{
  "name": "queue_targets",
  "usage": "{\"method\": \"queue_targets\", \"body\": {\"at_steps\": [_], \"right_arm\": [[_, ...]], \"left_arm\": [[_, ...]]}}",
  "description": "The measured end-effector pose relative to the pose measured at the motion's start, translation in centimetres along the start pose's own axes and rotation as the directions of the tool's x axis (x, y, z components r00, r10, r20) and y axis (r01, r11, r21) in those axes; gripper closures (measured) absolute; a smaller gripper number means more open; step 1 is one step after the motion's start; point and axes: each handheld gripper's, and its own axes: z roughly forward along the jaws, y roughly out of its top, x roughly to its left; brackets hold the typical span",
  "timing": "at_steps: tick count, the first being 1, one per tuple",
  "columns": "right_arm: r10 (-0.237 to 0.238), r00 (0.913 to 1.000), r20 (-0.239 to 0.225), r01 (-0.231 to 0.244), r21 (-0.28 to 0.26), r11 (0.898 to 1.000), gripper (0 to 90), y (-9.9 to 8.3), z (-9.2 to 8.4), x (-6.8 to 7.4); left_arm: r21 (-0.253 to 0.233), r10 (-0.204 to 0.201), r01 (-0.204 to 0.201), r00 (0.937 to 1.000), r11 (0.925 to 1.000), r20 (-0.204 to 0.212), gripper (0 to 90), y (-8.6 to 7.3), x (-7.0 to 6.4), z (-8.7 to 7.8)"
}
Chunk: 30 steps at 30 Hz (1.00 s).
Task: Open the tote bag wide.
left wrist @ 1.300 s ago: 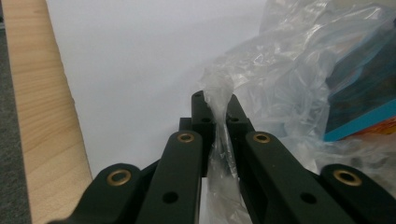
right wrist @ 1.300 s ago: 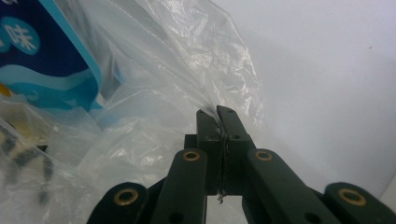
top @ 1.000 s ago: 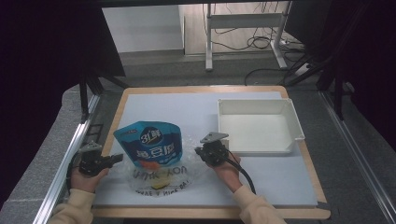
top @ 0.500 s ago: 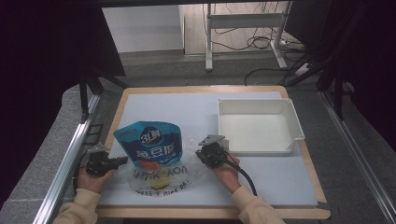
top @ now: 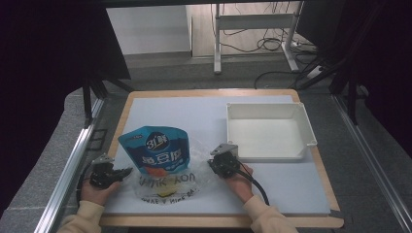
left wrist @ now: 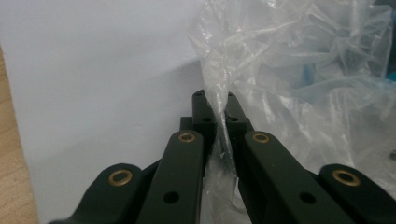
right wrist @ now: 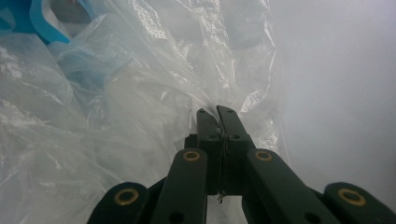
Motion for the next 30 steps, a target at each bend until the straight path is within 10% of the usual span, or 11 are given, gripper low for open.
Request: {"method": "queue_targets", "body": {"at_steps": [30], "right_arm": [[-0.008,0.9998,-0.016,0.008,0.012,1.0,87.5,-1.0,-1.4,0.1]], "left_arm": [[0.034,0.026,-0.026,0.9995,0.9991,0.02,87.4,-0.5,-0.9,-0.6]]}}
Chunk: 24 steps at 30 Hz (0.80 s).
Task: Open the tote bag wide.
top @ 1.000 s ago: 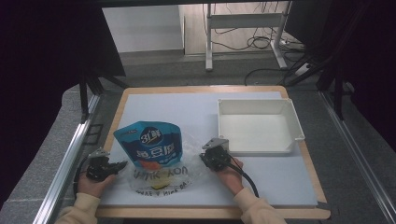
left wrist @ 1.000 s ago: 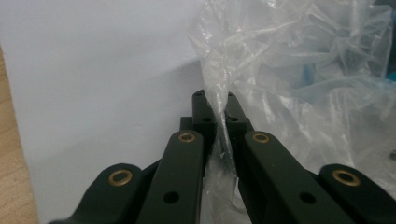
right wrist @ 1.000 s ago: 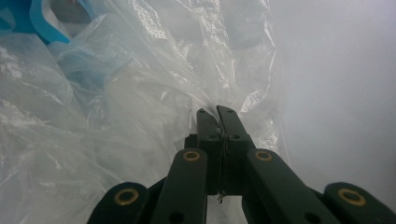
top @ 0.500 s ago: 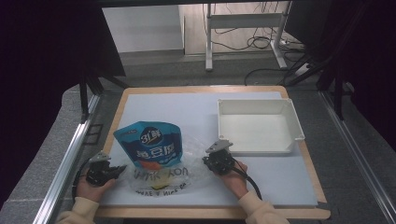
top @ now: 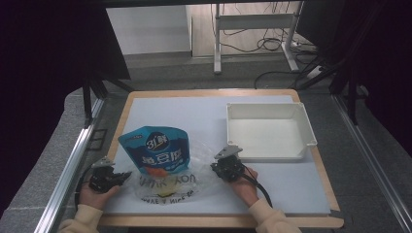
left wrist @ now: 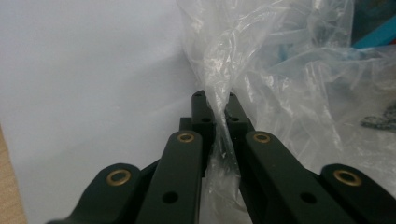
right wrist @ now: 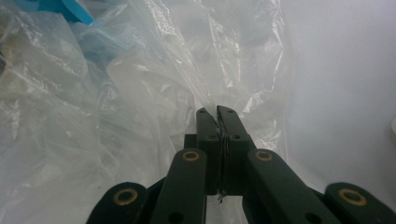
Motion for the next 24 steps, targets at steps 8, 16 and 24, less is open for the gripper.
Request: {"method": "queue_targets", "body": {"at_steps": [8,16,24], "right_arm": [[-0.006,0.9998,-0.018,0.005,-0.047,0.999,75.1,0.5,-0.5,-0.1],[-0.02,0.9997,-0.012,0.019,-0.112,0.994,61.6,1.5,-1.8,0.1],[-0.008,0.9999,-0.011,0.006,-0.179,0.984,52.2,2.2,-3.1,-0.1]], "left_arm": [[-0.101,-0.019,0.021,0.9997,0.9946,0.014,73.3,0.8,0.2,-1.1],[-0.214,0.002,0.001,0.9999,0.9769,0.015,53.4,1.9,-0.5,-3.2],[-0.306,0.028,-0.011,0.9983,0.952,0.051,36.9,3.0,-1.3,-5.6]]}}
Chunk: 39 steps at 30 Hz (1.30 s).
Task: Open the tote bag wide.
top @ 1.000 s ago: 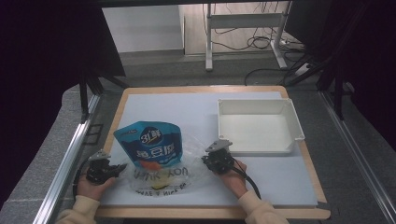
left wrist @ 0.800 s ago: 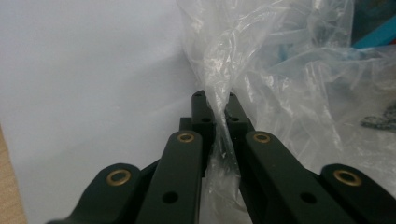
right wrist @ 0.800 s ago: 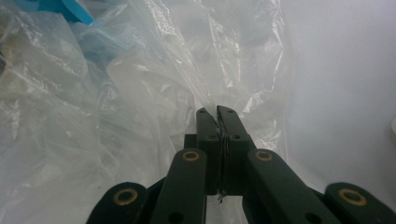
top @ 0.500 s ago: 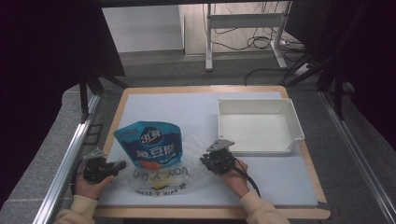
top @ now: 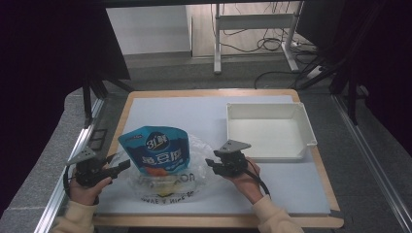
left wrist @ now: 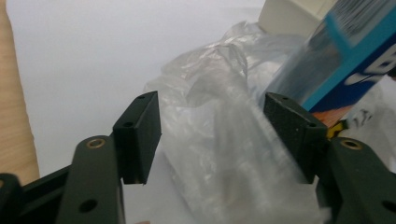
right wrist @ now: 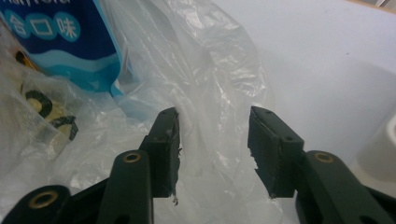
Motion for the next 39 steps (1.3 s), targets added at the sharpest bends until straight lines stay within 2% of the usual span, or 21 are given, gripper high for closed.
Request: {"method": "queue_targets", "body": {"at_steps": [13,21,24,25,26,27,31,34,36,37,38,39], "right_arm": [[0.007,1.0,-0.003,-0.007,-0.037,0.999,46.1,0.7,-0.7,-0.1],[0.011,0.9999,-0.002,-0.011,-0.063,0.998,45.0,1.2,-1.2,-0.3],[0.011,0.9999,-0.008,-0.011,-0.082,0.997,46.5,1.8,-1.5,-0.4],[0.011,0.9999,-0.008,-0.011,-0.082,0.997,46.5,1.8,-1.5,-0.4],[0.012,0.9998,-0.016,-0.013,-0.087,0.996,48.3,2.0,-1.6,-0.4],[0.012,0.9998,-0.016,-0.013,-0.087,0.996,48.3,2.0,-1.6,-0.4],[0.006,0.9992,-0.038,-0.01,-0.094,0.996,57.3,2.4,-1.8,-0.4],[0.009,0.9985,-0.054,-0.015,-0.113,0.994,70.7,2.9,-2.1,-0.5],[0.019,0.9963,-0.084,-0.029,-0.119,0.993,78.7,3.2,-2.3,-0.5],[0.006,0.993,-0.118,-0.019,-0.113,0.993,84.0,3.5,-2.3,0.1],[0.006,0.993,-0.118,-0.019,-0.113,0.993,84.0,3.5,-2.3,0.1],[-0.022,0.9897,-0.142,0.008,-0.096,0.995,86.5,3.6,-1.8,0.9]], "left_arm": [[-0.062,0.017,-0.018,0.9998,0.9979,-0.014,31.9,1.6,-0.5,-2.0],[-0.085,0.013,-0.015,0.9995,0.9963,-0.027,32.9,2.9,-0.6,-2.7],[-0.082,0.007,-0.01,0.9994,0.9966,-0.034,42.1,3.7,-0.4,-3.0],[-0.086,0.006,-0.008,0.9994,0.9962,-0.034,42.1,4.1,-0.4,-3.2],[-0.09,0.006,-0.009,0.9995,0.9959,-0.031,51.2,4.4,-0.3,-3.4],[-0.09,0.008,-0.011,0.9995,0.9958,-0.03,51.2,4.6,-0.3,-3.5],[-0.088,0.019,-0.021,0.9996,0.9959,-0.019,73.6,5.5,-0.1,-3.5],[-0.055,0.033,-0.033,0.9994,0.9979,-0.01,84.3,6.0,-0.1,-2.6],[-0.025,0.041,-0.041,0.9991,0.9988,-0.006,87.2,6.3,0.0,-1.7],[0.006,0.035,-0.035,0.9993,0.9994,0.008,89.1,6.5,0.3,-0.7],[0.006,0.035,-0.035,0.9993,0.9994,0.008,89.5,6.5,0.3,-0.7],[0.04,0.024,-0.024,0.9996,0.9989,0.014,89.5,6.5,0.7,0.5]]}}
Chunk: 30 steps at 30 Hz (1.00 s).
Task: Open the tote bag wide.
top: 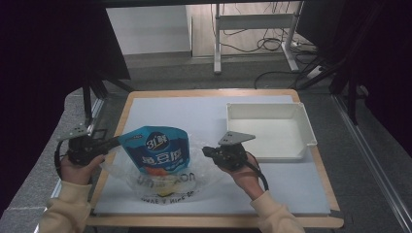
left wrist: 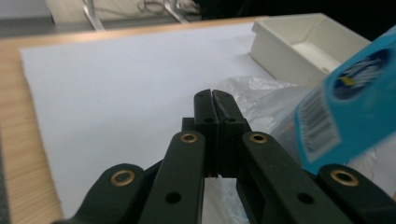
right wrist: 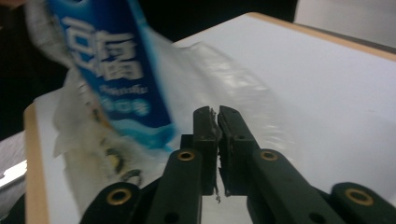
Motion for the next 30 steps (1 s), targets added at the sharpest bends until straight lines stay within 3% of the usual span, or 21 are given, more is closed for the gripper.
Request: {"method": "queue_targets", "body": {"at_steps": [1,5,10,13,22,24,30], "right_arm": [[0.0,1.0,0.0,0.0,0.0,1.0,86.5,0.0,0.0,0.0],[-0.027,0.998,-0.057,0.03,0.053,0.998,88.2,-0.3,2.0,1.6],[-0.036,0.9968,-0.072,0.042,0.092,0.995,88.2,-0.6,3.8,2.2],[-0.016,0.9971,-0.075,0.025,0.127,0.992,88.3,-1.2,5.2,2.4],[-0.008,0.9967,-0.08,0.024,0.2,0.98,88.5,-3.1,6.7,2.8],[-0.019,0.9967,-0.079,0.036,0.212,0.977,88.5,-3.5,6.9,2.9],[0.001,0.9952,-0.098,0.022,0.239,0.971,88.6,-4.3,7.2,3.0]], "left_arm": [[0.0,0.0,0.0,1.0,1.0,0.0,89.5,0.0,0.0,0.0],[0.084,-0.008,0.007,0.9998,0.9964,0.018,89.5,-0.5,1.1,2.6],[0.135,-0.012,0.008,0.9996,0.9909,0.027,89.5,-1.1,1.7,4.7],[0.162,-0.018,0.013,0.9994,0.9867,0.029,89.5,-1.6,2.1,5.8],[0.261,-0.005,0.001,0.9999,0.9655,0.015,89.6,-3.3,2.9,9.5],[0.272,-0.023,0.017,0.9996,0.9623,0.016,89.6,-3.9,3.4,10.3],[0.293,-0.024,0.023,0.9997,0.9559,0.001,89.6,-4.5,3.9,11.6]]}}
